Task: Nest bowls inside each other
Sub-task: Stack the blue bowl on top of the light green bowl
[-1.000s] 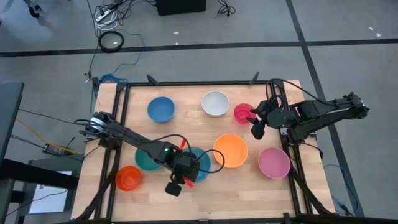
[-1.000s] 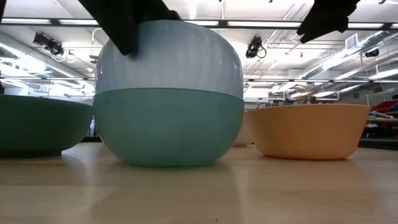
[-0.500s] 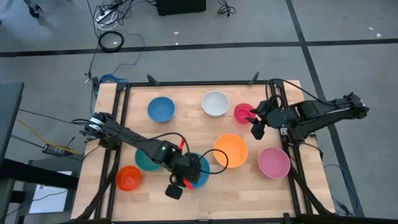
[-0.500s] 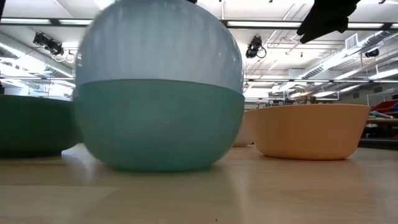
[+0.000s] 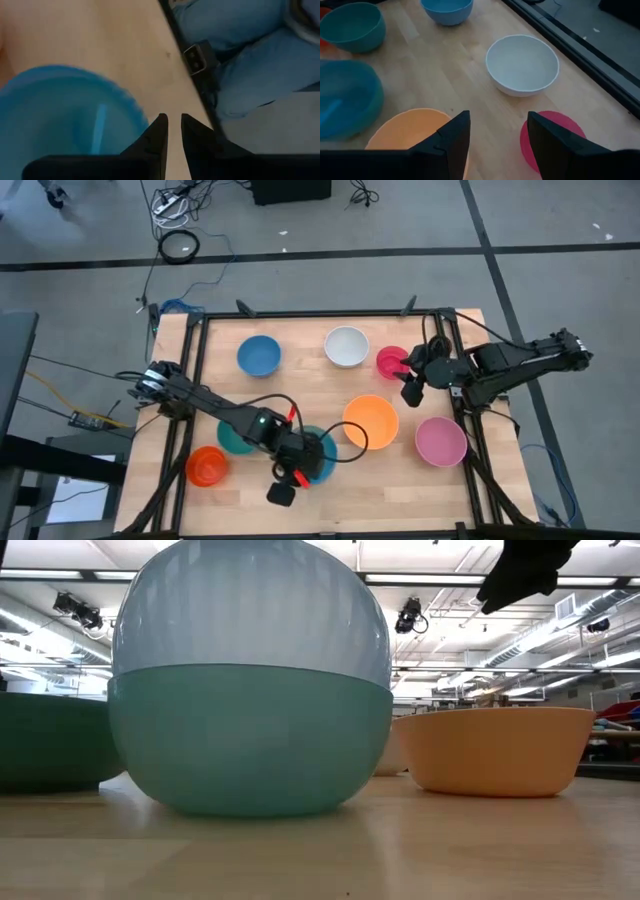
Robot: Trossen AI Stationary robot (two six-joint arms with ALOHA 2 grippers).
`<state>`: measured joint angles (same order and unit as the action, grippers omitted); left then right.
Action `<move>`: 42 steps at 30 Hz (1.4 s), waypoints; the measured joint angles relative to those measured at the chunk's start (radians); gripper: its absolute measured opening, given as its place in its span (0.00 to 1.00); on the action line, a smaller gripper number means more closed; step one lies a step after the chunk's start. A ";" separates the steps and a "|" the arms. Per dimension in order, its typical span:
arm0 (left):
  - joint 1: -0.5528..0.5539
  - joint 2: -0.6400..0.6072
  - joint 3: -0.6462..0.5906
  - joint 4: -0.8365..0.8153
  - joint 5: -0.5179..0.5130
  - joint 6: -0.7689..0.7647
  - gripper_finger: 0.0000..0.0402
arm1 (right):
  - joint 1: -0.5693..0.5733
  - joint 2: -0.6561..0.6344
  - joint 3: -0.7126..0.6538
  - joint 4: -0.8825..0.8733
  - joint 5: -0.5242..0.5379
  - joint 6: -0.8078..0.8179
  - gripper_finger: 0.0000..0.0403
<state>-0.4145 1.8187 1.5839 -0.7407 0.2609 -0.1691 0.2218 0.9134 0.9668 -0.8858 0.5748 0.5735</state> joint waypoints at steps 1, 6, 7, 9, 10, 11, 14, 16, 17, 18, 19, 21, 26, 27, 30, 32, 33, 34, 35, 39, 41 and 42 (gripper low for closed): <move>0.000 0.000 -0.012 0.023 0.022 -0.011 0.16 | 0.000 0.002 0.000 0.000 -0.001 0.000 0.46; 0.000 0.002 -0.058 0.059 0.051 -0.043 0.16 | 0.000 0.022 0.000 -0.001 -0.004 0.000 0.46; 0.000 0.002 -0.068 0.064 0.050 -0.045 0.16 | 0.000 0.025 0.000 -0.001 -0.003 0.000 0.46; 0.001 0.002 -0.092 0.082 0.050 -0.046 0.16 | 0.000 0.036 0.000 -0.001 -0.004 0.000 0.46; 0.004 0.002 -0.107 0.108 0.055 -0.046 0.16 | 0.000 0.040 0.000 -0.001 -0.004 0.000 0.46; 0.007 0.002 -0.121 0.135 0.068 -0.046 0.16 | 0.000 0.044 0.000 -0.001 -0.004 0.000 0.46; 0.019 0.002 -0.164 0.179 0.084 -0.049 0.16 | 0.000 0.052 0.000 -0.001 -0.008 0.000 0.46; 0.029 0.002 -0.184 0.196 0.088 -0.049 0.16 | 0.000 0.051 0.000 0.001 -0.010 0.000 0.46; 0.034 0.002 -0.194 0.203 0.089 -0.047 0.16 | 0.000 0.051 0.000 0.001 -0.010 0.000 0.46; 0.041 0.002 -0.204 0.209 0.091 -0.044 0.16 | 0.000 0.050 0.000 0.001 -0.011 0.000 0.46; 0.048 0.002 -0.216 0.218 0.094 -0.042 0.16 | 0.000 0.049 0.000 0.001 -0.011 0.000 0.46; 0.063 0.002 -0.240 0.248 0.100 -0.041 0.16 | 0.000 0.049 0.000 0.001 -0.010 0.000 0.46; 0.100 0.002 -0.280 0.259 0.104 -0.021 0.16 | 0.000 0.049 0.000 0.001 -0.011 0.000 0.46; 0.107 0.002 -0.285 0.259 0.104 -0.019 0.16 | 0.000 0.049 0.000 0.001 -0.011 0.000 0.46; 0.122 0.002 -0.287 0.259 0.142 -0.019 0.16 | 0.000 0.049 0.000 0.001 -0.011 0.000 0.46; 0.123 -0.005 -0.280 0.246 0.155 -0.031 0.16 | 0.000 0.049 0.000 0.001 -0.011 -0.002 0.46; 0.121 -0.009 -0.270 0.237 0.160 -0.042 0.16 | 0.000 0.049 0.000 0.001 -0.011 -0.004 0.46; 0.121 -0.020 -0.260 0.228 0.168 -0.047 0.16 | 0.000 0.049 0.000 0.001 -0.011 -0.007 0.46; 0.118 -0.032 -0.249 0.213 0.180 -0.049 0.16 | 0.000 0.049 0.000 0.001 -0.011 -0.009 0.46; 0.105 -0.109 -0.199 0.187 0.194 -0.068 0.16 | 0.000 0.049 0.000 -0.001 -0.100 -0.018 0.46; 0.094 -0.163 -0.187 0.213 0.138 -0.062 0.16 | 0.002 0.049 0.000 -0.003 -0.143 -0.014 0.46; 0.089 -0.190 -0.187 0.235 0.097 -0.057 0.16 | 0.006 0.049 0.000 -0.003 -0.149 -0.003 0.46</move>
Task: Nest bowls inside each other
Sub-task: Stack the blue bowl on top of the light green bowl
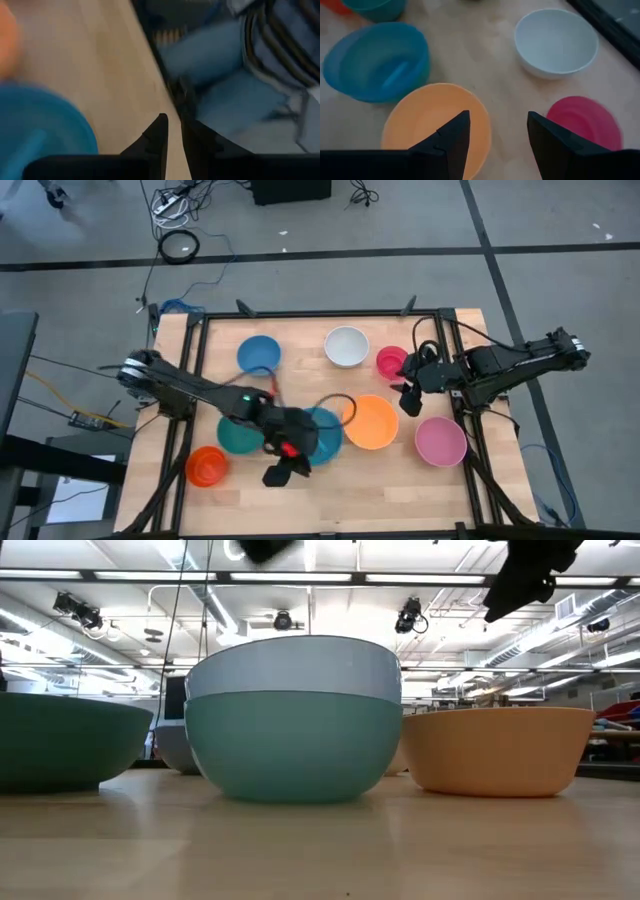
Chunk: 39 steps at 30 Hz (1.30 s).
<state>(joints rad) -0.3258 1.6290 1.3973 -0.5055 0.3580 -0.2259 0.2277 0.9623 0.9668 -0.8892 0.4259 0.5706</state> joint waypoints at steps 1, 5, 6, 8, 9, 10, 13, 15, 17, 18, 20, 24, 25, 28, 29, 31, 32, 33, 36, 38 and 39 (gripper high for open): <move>-0.004 -0.019 0.001 0.020 -0.039 0.007 0.16 | 0.004 0.000 0.000 -0.002 0.000 0.010 0.46; -0.001 -0.035 0.001 0.140 -0.157 0.001 0.16 | 0.022 0.000 0.000 -0.003 0.045 0.046 0.46; -0.001 -0.028 -0.004 0.198 -0.201 0.010 0.16 | 0.026 0.000 0.000 -0.003 0.051 0.047 0.46; 0.003 -0.006 -0.026 0.371 -0.227 0.048 0.16 | 0.028 0.000 0.000 -0.002 0.059 0.047 0.46; 0.004 0.007 -0.043 0.443 -0.226 0.062 0.16 | 0.028 0.000 0.000 -0.003 0.061 0.047 0.46; 0.010 0.025 -0.060 0.496 -0.216 0.063 0.16 | 0.028 0.000 0.000 -0.003 0.062 0.047 0.46; 0.025 0.081 -0.109 0.548 -0.198 0.012 0.16 | 0.028 0.000 0.000 -0.003 0.063 0.047 0.46; 0.033 0.112 -0.138 0.573 -0.200 -0.037 0.16 | 0.028 0.000 0.000 -0.004 0.063 0.046 0.46; 0.035 0.127 -0.155 0.607 -0.207 -0.072 0.16 | 0.032 0.000 0.000 -0.003 0.064 0.046 0.46; 0.032 0.129 -0.158 0.613 -0.211 -0.090 0.16 | 0.032 0.000 0.000 -0.004 0.064 0.042 0.46; 0.032 0.135 -0.158 0.591 -0.219 -0.101 0.16 | 0.032 0.000 0.000 -0.003 0.064 0.041 0.46; 0.037 0.158 -0.159 0.548 -0.267 -0.142 0.16 | 0.032 0.000 0.000 -0.003 0.064 0.040 0.46; 0.038 0.165 -0.159 0.541 -0.275 -0.152 0.16 | 0.032 0.000 0.000 -0.003 0.068 0.040 0.46; 0.035 0.189 -0.158 0.527 -0.276 -0.182 0.16 | 0.032 0.000 0.000 -0.003 0.078 0.039 0.46; 0.034 0.199 -0.158 0.525 -0.274 -0.191 0.16 | 0.032 0.000 0.000 -0.003 0.078 0.040 0.46; 0.035 0.213 -0.159 0.521 -0.275 -0.203 0.16 | 0.032 0.000 0.000 -0.003 0.079 0.040 0.46; 0.035 0.215 -0.159 0.518 -0.278 -0.215 0.16 | 0.032 0.000 0.000 -0.002 0.078 0.040 0.46; 0.036 0.216 -0.159 0.506 -0.282 -0.225 0.16 | 0.032 0.000 0.000 -0.003 0.078 0.040 0.46; 0.036 0.217 -0.158 0.435 -0.297 -0.247 0.16 | 0.032 0.000 0.000 -0.001 0.078 0.040 0.46; 0.035 0.218 -0.159 0.400 -0.312 -0.251 0.16 | 0.032 0.000 0.000 0.000 0.078 0.040 0.46; 0.035 0.218 -0.159 0.400 -0.313 -0.251 0.16 | 0.032 0.000 0.000 0.000 0.079 0.040 0.46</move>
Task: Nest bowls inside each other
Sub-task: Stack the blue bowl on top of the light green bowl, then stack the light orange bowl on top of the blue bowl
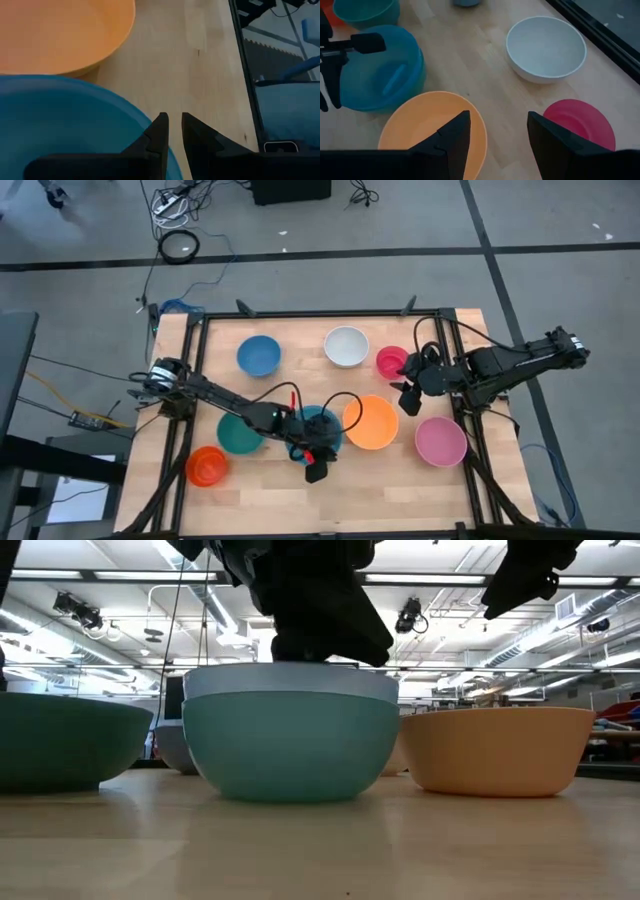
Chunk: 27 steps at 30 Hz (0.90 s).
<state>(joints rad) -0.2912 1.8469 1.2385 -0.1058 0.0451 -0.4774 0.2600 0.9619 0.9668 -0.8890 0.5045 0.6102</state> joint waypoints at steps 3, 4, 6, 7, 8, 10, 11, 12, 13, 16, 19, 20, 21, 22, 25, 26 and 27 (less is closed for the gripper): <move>0.000 0.000 0.000 0.000 -0.004 -0.001 0.16 | 0.000 0.000 0.000 0.000 0.000 0.000 0.46; 0.001 0.000 0.000 0.000 -0.004 0.003 0.16 | 0.000 0.000 0.000 0.000 0.000 0.000 0.46; 0.001 0.000 0.001 0.008 -0.003 0.004 0.15 | 0.000 0.000 0.000 0.000 0.000 0.000 0.46; 0.001 -0.002 0.006 0.008 0.002 0.000 0.15 | 0.000 0.000 0.000 0.001 0.000 0.000 0.46; 0.001 -0.007 0.016 0.006 0.021 -0.004 0.15 | 0.000 0.000 0.000 0.001 0.000 0.000 0.46; -0.002 -0.023 0.053 0.002 0.077 -0.003 0.15 | 0.000 0.000 0.000 0.000 -0.002 0.000 0.46; -0.005 -0.044 0.075 -0.010 0.086 0.008 0.15 | 0.000 0.001 0.000 -0.001 -0.016 0.000 0.46; -0.007 -0.071 0.098 -0.035 0.087 0.033 0.15 | 0.000 0.008 0.000 -0.002 -0.051 0.000 0.46; -0.009 -0.099 0.123 -0.070 0.078 0.056 0.15 | 0.000 0.016 0.000 -0.003 -0.100 -0.004 0.46; -0.014 -0.200 0.206 -0.331 -0.059 0.083 0.15 | 0.012 0.063 0.000 -0.006 -0.195 -0.009 0.46; -0.022 -0.279 0.307 -0.758 -0.249 -0.003 0.15 | 0.047 0.132 0.000 -0.006 -0.267 -0.008 0.46; -0.036 -0.297 0.330 -0.863 -0.298 -0.046 0.15 | 0.064 0.159 0.000 -0.007 -0.309 -0.008 0.46; -0.054 -0.315 0.346 -0.924 -0.331 -0.076 0.15 | 0.083 0.183 0.000 -0.008 -0.357 -0.008 0.46; -0.077 -0.333 0.357 -0.952 -0.355 -0.088 0.15 | 0.105 0.207 0.000 -0.009 -0.400 -0.010 0.46; -0.123 -0.378 0.360 -1.015 -0.396 -0.102 0.15 | 0.164 0.267 0.000 -0.036 -0.449 -0.035 0.46; -0.128 -0.391 0.360 -1.040 -0.410 -0.105 0.15 | 0.182 0.284 0.000 -0.041 -0.447 -0.035 0.46; -0.134 -0.403 0.360 -1.078 -0.431 -0.112 0.15 | 0.197 0.300 0.000 -0.043 -0.445 -0.035 0.46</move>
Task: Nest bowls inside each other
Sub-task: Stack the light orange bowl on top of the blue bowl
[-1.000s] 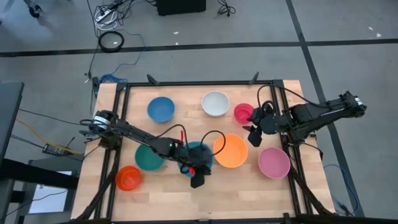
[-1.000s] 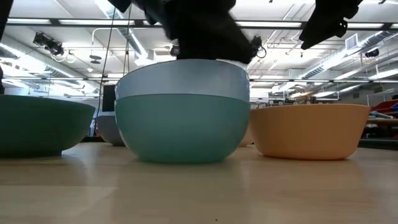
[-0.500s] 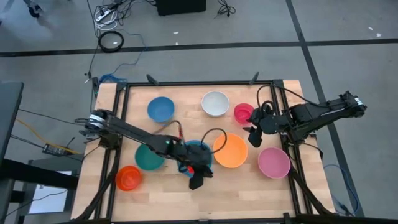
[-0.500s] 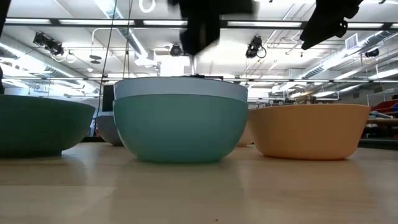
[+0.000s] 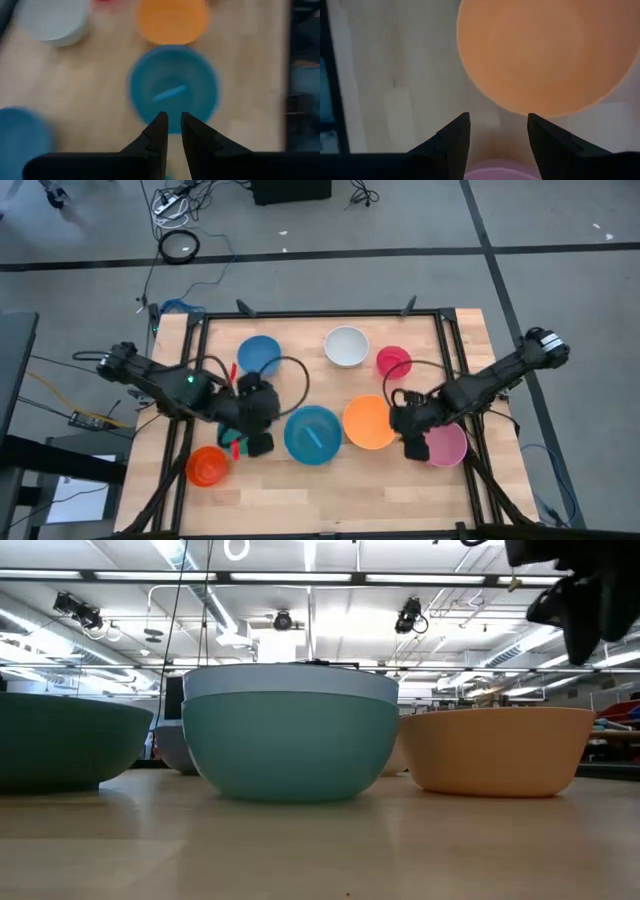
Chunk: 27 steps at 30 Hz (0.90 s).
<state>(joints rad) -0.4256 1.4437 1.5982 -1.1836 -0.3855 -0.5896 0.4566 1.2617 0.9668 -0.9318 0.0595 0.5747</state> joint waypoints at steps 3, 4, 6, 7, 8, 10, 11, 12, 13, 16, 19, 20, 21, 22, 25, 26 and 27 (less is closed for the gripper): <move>-0.016 -0.027 0.000 -0.135 -0.074 -0.053 0.15 | 0.041 0.043 0.000 0.025 0.022 -0.010 0.46; -0.023 -0.034 0.000 -0.187 -0.097 -0.079 0.15 | 0.053 0.055 0.000 0.031 0.039 -0.023 0.46; -0.032 -0.043 0.000 -0.283 -0.141 -0.144 0.15 | 0.076 0.080 0.000 0.058 0.091 -0.050 0.46; -0.038 -0.045 0.000 -0.317 -0.160 -0.177 0.15 | 0.086 0.093 0.000 0.071 0.121 -0.062 0.46; -0.043 -0.046 0.000 -0.343 -0.175 -0.205 0.15 | 0.093 0.105 0.000 0.079 0.147 -0.077 0.46; -0.055 -0.046 0.000 -0.370 -0.181 -0.236 0.15 | 0.102 0.125 0.000 0.102 0.179 -0.106 0.46; -0.061 -0.046 0.000 -0.375 -0.180 -0.248 0.15 | 0.105 0.135 0.000 0.106 0.183 -0.123 0.46; -0.066 -0.046 -0.001 -0.381 -0.179 -0.255 0.15 | 0.106 0.145 0.000 0.108 0.183 -0.137 0.46; -0.071 -0.046 -0.001 -0.386 -0.181 -0.258 0.15 | 0.106 0.157 0.000 0.115 0.181 -0.150 0.46; -0.084 -0.046 -0.001 -0.379 -0.194 -0.261 0.15 | 0.105 0.189 0.000 0.129 0.171 -0.182 0.46; -0.089 -0.046 -0.001 -0.382 -0.194 -0.278 0.15 | 0.105 0.223 0.000 0.150 0.168 -0.202 0.46; -0.089 -0.046 -0.001 -0.384 -0.196 -0.279 0.15 | 0.106 0.235 0.000 0.151 0.168 -0.208 0.46; -0.091 -0.046 -0.001 -0.384 -0.196 -0.280 0.15 | 0.106 0.247 0.000 0.156 0.169 -0.211 0.46; -0.095 -0.046 -0.001 -0.384 -0.198 -0.280 0.15 | 0.106 0.261 0.000 0.159 0.172 -0.214 0.46; -0.102 -0.046 -0.001 -0.384 -0.196 -0.280 0.15 | 0.103 0.299 0.000 0.161 0.183 -0.229 0.43; -0.102 -0.046 -0.001 -0.384 -0.196 -0.280 0.15 | 0.102 0.311 0.000 0.164 0.188 -0.231 0.42; -0.102 -0.046 -0.001 -0.384 -0.196 -0.280 0.15 | 0.099 0.323 0.000 0.166 0.191 -0.234 0.40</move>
<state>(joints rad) -0.5274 1.3979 1.5970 -1.5676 -0.5819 -0.8692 0.5554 1.5847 0.9668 -0.7657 0.2504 0.3410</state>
